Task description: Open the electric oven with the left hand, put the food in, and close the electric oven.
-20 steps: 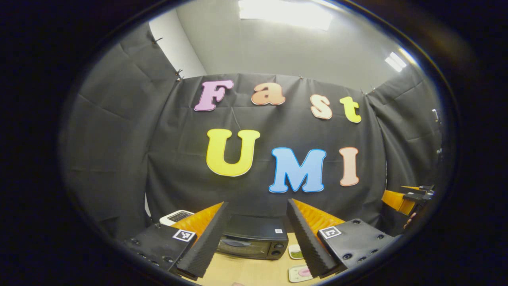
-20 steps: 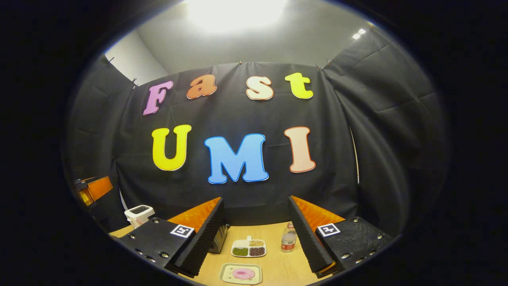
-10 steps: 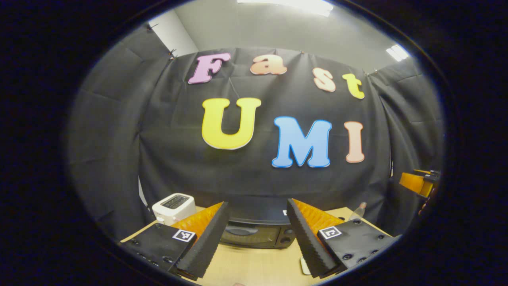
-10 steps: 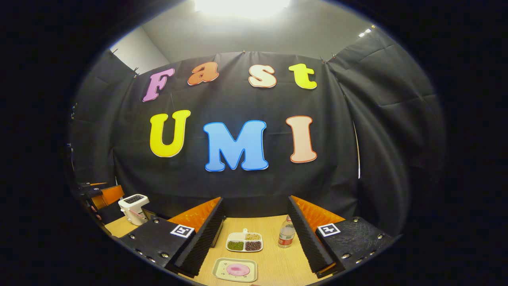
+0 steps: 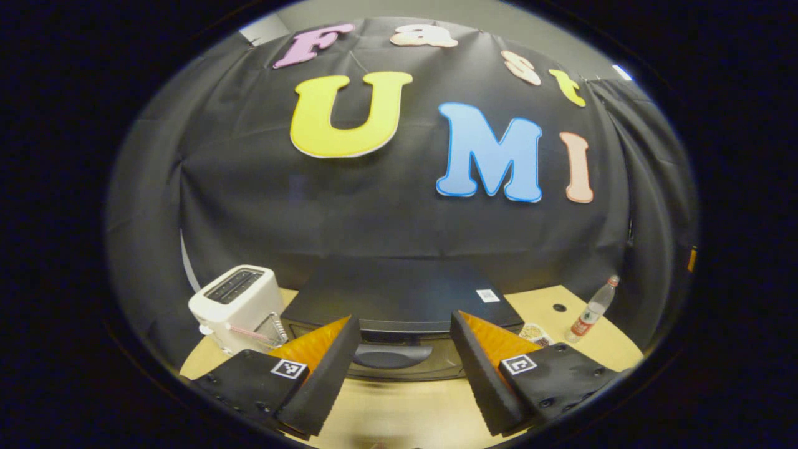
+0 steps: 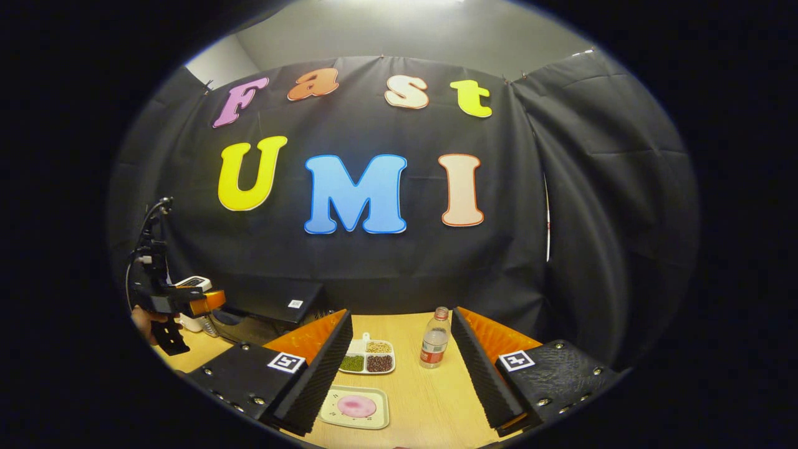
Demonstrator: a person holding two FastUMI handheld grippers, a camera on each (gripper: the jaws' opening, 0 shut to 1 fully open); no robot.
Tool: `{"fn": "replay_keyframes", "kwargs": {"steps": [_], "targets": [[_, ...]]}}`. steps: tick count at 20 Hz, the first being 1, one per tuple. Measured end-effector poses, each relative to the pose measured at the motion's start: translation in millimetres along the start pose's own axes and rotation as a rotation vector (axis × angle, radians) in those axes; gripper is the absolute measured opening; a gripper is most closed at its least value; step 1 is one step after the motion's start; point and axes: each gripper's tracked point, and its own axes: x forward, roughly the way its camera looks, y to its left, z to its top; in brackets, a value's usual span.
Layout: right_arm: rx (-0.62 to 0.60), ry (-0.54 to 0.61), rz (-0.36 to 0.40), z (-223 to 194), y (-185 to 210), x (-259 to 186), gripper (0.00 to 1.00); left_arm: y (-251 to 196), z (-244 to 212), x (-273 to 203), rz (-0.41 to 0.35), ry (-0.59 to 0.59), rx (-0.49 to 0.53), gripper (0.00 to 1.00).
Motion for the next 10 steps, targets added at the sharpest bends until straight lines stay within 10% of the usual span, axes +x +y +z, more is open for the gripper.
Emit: {"fn": "replay_keyframes", "kwargs": {"steps": [10], "targets": [[-0.014,0.004,-0.056,6.1,-8.0,5.2,0.97,14.4,-43.0,52.5,0.024,0.091,0.081,0.98]]}}
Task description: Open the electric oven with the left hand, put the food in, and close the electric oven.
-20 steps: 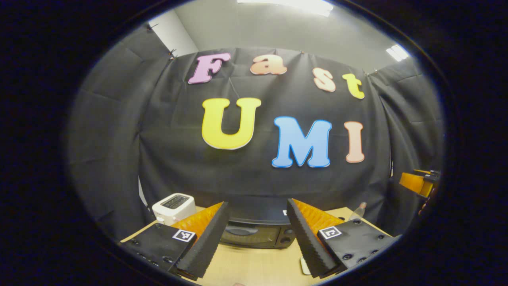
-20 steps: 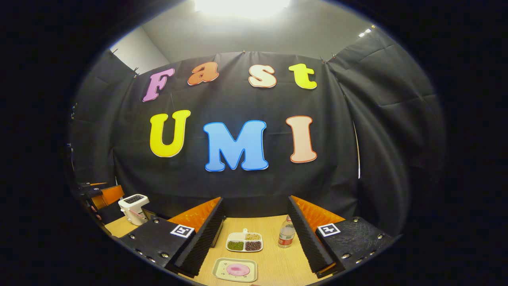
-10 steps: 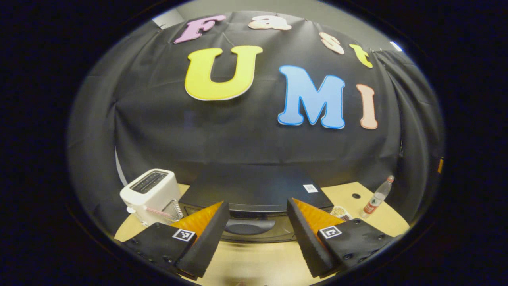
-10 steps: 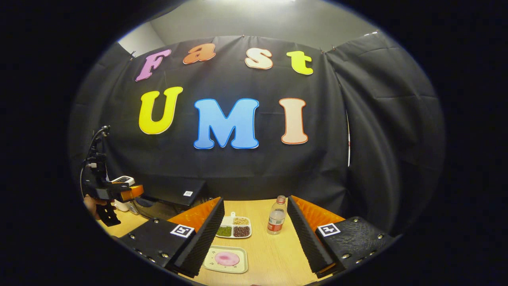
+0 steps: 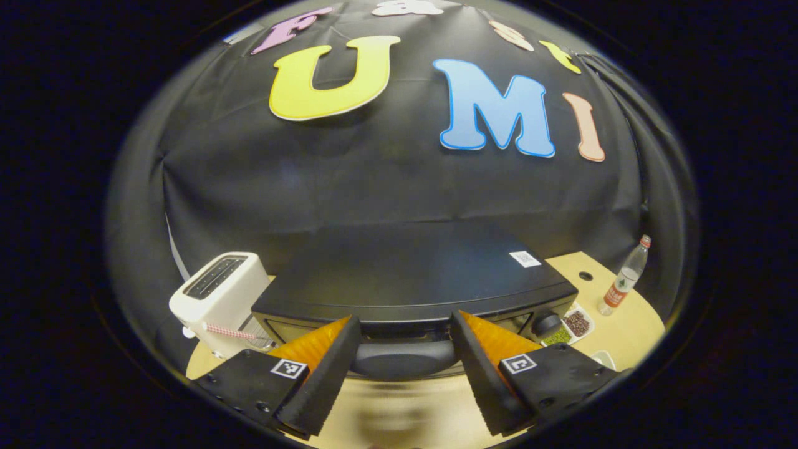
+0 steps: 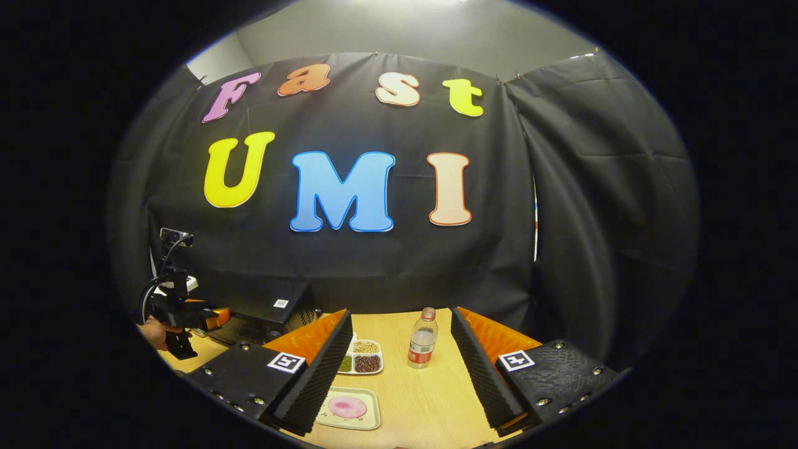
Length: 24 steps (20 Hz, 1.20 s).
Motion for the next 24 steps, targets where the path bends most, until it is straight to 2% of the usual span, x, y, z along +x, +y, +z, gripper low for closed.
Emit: {"fn": "replay_keyframes", "kwargs": {"steps": [4,5,6,9,10,12,15,16,19,20,21,22,24], "targets": [[0.005,0.0,0.01,0.4,8.4,-2.6,0.97,-1.3,-7.7,-10.0,0.007,-0.006,-0.014,1.0],[0.009,-0.001,0.015,1.4,11.7,-5.0,0.97,-1.7,-11.7,-14.4,0.007,-0.004,-0.011,0.98],[0.01,0.0,0.016,2.2,13.7,-7.4,0.97,-2.1,-15.7,-21.4,0.006,-0.005,-0.008,1.0],[0.012,0.017,0.021,-3.0,20.2,-15.1,0.97,-5.0,-36.1,-44.7,-0.007,0.0,0.014,0.98],[0.011,0.026,0.021,-5.1,21.8,-17.8,0.97,-6.2,-43.2,-51.9,-0.012,0.002,0.022,0.92],[0.009,0.041,0.018,-10.2,23.8,-23.3,0.97,-7.1,-61.3,-66.3,-0.019,0.013,0.023,1.0],[0.01,0.068,0.02,-19.9,30.1,-31.6,0.97,-9.0,-89.9,-77.9,-0.035,0.043,0.008,1.0],[0.01,0.076,0.018,-22.5,31.9,-34.0,0.97,-9.4,-99.4,-81.0,-0.041,0.056,-0.002,0.97],[0.02,0.112,0.015,-35.1,36.7,-39.3,0.97,1.6,-129.7,-87.6,-0.034,0.108,-0.018,1.0],[0.019,0.133,0.019,-40.1,39.0,-39.7,0.97,6.0,-130.3,-90.2,-0.029,0.107,-0.034,1.0],[0.014,0.155,0.016,-47.9,38.3,-38.0,0.97,12.0,-126.3,-92.9,-0.019,0.096,-0.046,0.92],[0.013,0.178,0.02,-52.7,38.9,-36.5,0.97,16.0,-116.9,-97.3,-0.014,0.077,-0.063,0.92],[0.02,0.238,0.043,-64.7,40.9,-29.1,0.97,20.7,-84.9,-114.1,-0.007,0.009,-0.102,1.0]]}}
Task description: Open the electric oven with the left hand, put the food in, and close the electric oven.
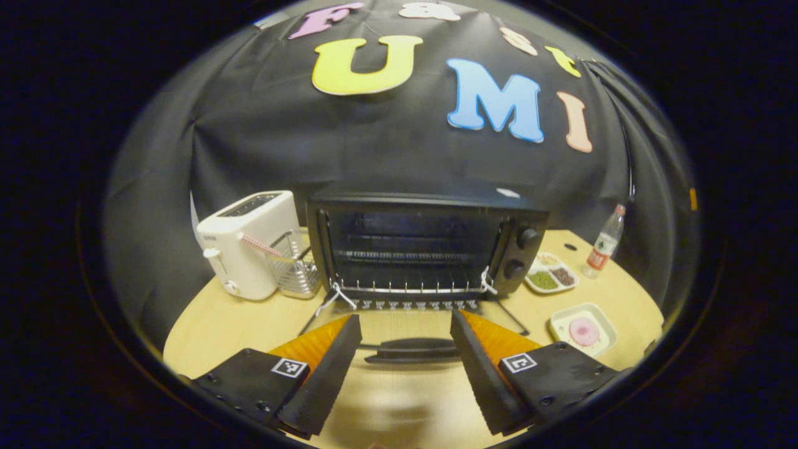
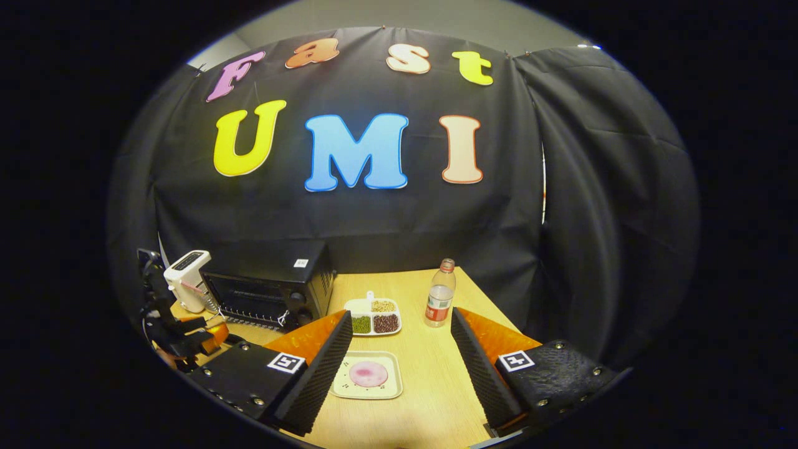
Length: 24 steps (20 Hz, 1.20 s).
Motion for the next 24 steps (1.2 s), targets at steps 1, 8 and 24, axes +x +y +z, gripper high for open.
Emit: {"fn": "replay_keyframes", "kwargs": {"steps": [1,8,24], "targets": [[0.017,0.038,0.02,-6.5,0.6,6.9,0.97,-0.4,20.0,-10.6,-0.001,-0.045,-0.009,1.0],[0.1,0.474,0.185,-95.9,-2.7,75.5,0.98,-29.8,119.6,-91.7,-0.028,-0.266,-0.007,1.0],[0.001,0.983,0.104,-239.4,-30.2,167.4,0.98,-54.3,124.6,-174.4,0.085,-0.34,-0.025,1.0]]}}
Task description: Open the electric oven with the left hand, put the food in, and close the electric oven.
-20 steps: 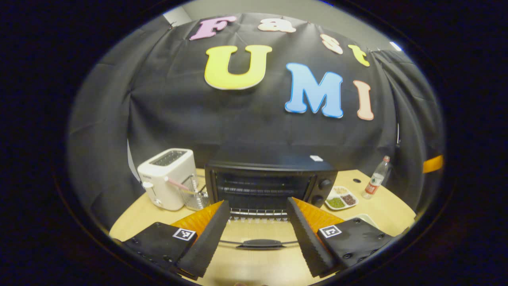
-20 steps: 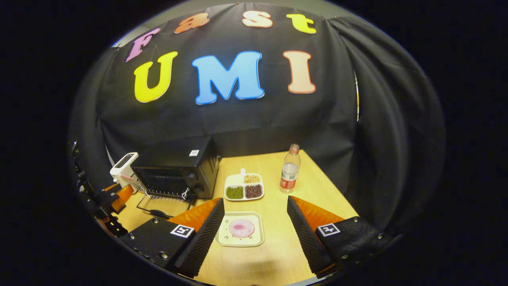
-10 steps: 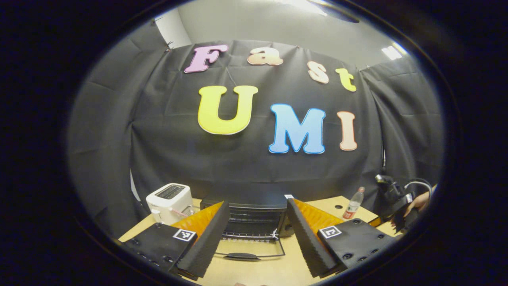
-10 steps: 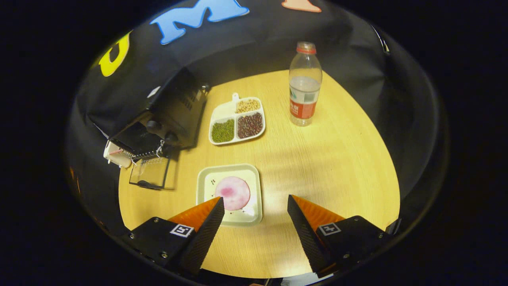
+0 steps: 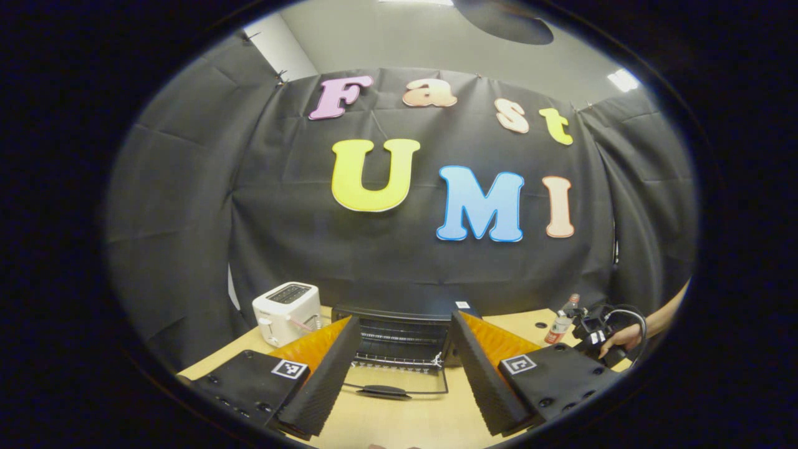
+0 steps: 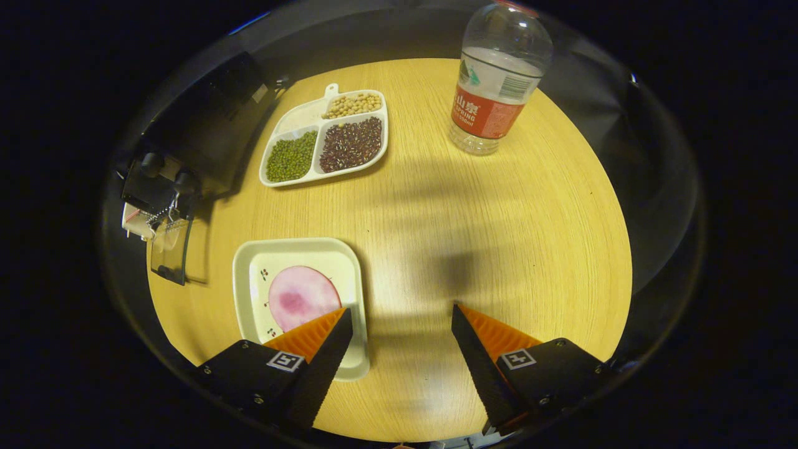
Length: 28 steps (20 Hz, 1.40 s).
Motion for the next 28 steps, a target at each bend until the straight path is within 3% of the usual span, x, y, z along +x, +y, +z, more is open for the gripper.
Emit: {"fn": "replay_keyframes", "kwargs": {"steps": [1,2,4,6,9,10,11,12,13,17,23,28], "targets": [[-0.015,0.011,-0.016,-1.4,-0.6,4.4,0.98,3.3,-1.7,-1.7,0.011,0.002,-0.003,1.0],[-0.03,0.024,-0.026,-1.8,-1.0,6.4,0.99,6.4,-2.7,-3.5,0.021,0.005,-0.007,0.92],[-0.041,0.019,-0.03,1.5,4.4,11.4,0.97,9.4,-2.1,-6.2,0.031,0.008,-0.016,1.0],[-0.055,0.025,-0.012,0.5,10.7,10.2,0.9,8.5,0.3,-5.7,0.027,0.007,-0.014,1.0],[-0.084,0.024,0.038,2.8,31.9,14.2,0.51,6.0,1.6,-3.1,0.02,0.003,0.017,1.0],[-0.071,0.031,0.031,3.0,34.1,13.2,0.2,5.5,5.1,-3.8,0.021,-0.001,0.021,1.0],[-0.082,0.044,0.043,-0.7,34.0,11.8,0.11,5.2,6.8,-3.4,0.023,-0.004,0.02,1.0],[-0.071,0.039,0.068,5.0,31.9,13.0,0.11,4.4,8.0,-3.1,0.027,-0.004,0.017,1.0],[-0.062,0.055,0.091,-1.0,35.4,12.1,0.0,4.1,8.0,-2.8,0.03,-0.004,0.017,1.0],[0.008,0.094,0.211,-4.4,35.6,10.1,0.02,1.1,8.7,-0.4,0.035,0.011,0.028,1.0],[0.234,0.125,0.576,-23.0,48.5,5.8,0.01,-7.0,8.3,9.3,0.051,0.052,0.057,1.0],[0.405,0.088,0.773,-30.2,54.1,1.3,0.01,-8.5,11.5,16.9,0.076,0.067,0.06,1.0]]}}
